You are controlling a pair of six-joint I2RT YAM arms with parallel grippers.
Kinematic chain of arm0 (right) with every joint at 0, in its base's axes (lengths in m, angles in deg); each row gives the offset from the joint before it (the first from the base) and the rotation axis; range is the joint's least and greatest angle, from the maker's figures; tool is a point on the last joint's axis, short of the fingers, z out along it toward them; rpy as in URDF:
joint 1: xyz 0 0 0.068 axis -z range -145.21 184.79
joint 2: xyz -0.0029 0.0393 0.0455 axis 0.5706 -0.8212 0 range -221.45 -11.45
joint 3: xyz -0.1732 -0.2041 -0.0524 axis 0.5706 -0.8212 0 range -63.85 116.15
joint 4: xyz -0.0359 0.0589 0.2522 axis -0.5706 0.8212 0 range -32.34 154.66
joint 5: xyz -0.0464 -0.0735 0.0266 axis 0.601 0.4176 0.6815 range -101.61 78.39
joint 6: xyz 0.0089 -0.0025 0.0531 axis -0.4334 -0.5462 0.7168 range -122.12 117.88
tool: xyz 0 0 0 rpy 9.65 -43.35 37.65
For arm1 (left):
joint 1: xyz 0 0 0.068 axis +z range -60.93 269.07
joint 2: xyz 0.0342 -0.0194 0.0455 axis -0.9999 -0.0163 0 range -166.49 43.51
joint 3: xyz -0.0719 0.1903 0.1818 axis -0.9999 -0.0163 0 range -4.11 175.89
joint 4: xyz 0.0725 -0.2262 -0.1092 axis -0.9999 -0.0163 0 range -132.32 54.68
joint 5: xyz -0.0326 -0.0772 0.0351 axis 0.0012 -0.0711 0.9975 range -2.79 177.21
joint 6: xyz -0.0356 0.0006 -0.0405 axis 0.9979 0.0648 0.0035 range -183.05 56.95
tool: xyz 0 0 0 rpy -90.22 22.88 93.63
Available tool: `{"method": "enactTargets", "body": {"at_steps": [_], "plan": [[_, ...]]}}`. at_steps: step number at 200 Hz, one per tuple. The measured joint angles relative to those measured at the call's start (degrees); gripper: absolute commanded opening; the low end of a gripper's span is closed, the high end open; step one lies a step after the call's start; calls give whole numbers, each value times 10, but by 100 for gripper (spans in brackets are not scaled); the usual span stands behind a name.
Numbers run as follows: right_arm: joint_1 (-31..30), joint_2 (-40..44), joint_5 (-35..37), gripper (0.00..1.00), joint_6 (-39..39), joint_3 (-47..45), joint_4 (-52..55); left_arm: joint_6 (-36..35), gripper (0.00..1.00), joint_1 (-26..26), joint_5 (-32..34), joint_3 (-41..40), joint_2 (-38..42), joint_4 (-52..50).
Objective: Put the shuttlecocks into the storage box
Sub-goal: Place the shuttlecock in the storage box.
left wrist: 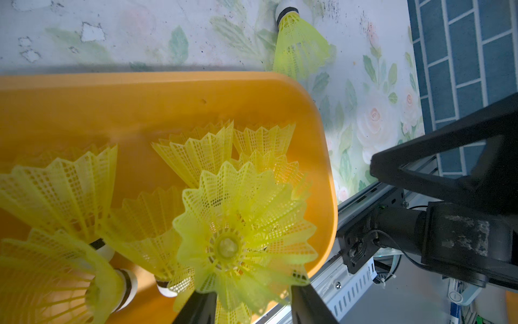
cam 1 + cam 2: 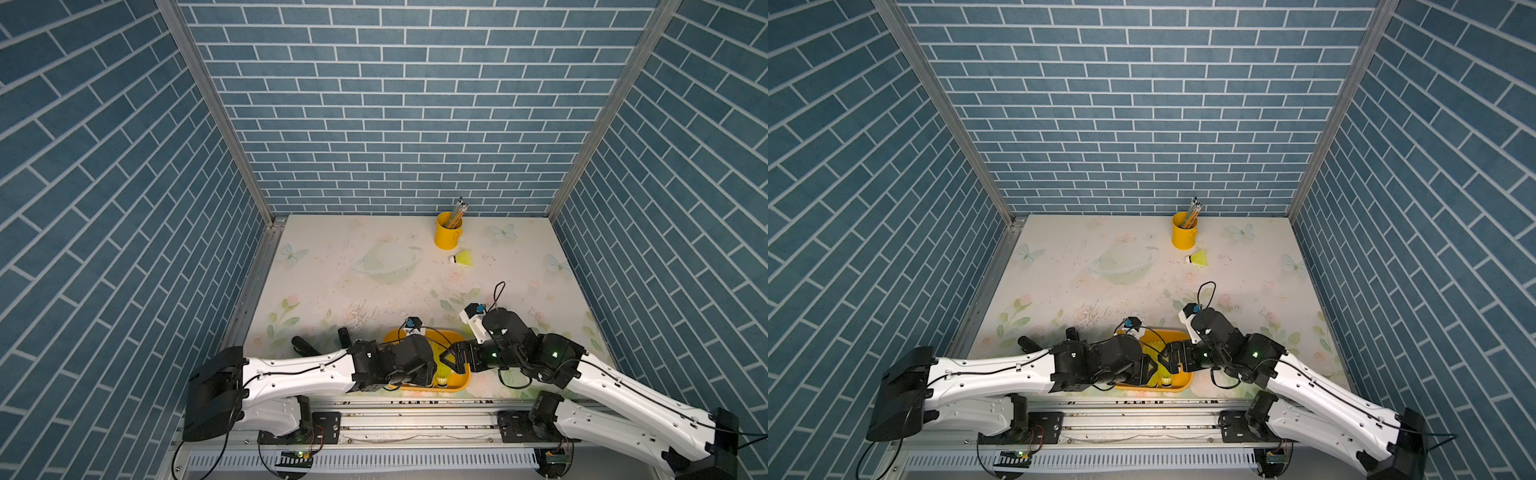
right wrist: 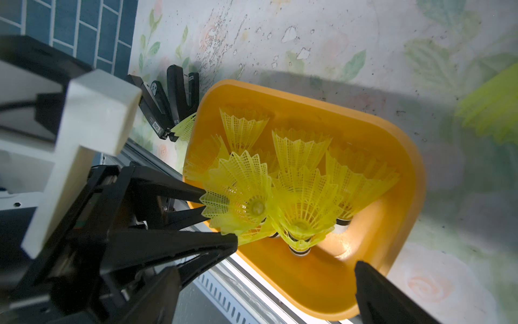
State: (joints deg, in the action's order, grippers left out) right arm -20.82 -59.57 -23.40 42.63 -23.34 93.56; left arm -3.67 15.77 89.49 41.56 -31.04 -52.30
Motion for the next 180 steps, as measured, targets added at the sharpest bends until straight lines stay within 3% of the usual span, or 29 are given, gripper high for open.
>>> {"method": "enactTargets", "body": {"at_steps": [40, 111, 180], "plan": [[0, 0, 13, 100, 0, 2, 7, 1, 49, 0, -8, 0, 0, -16], [0, -15, 28, 100, 0, 17, 16, 7, 61, 0, -17, -1, 19, -49], [4, -26, 72, 98, 5, 43, 27, 5, 66, 1, -14, 4, 32, -71]]}}
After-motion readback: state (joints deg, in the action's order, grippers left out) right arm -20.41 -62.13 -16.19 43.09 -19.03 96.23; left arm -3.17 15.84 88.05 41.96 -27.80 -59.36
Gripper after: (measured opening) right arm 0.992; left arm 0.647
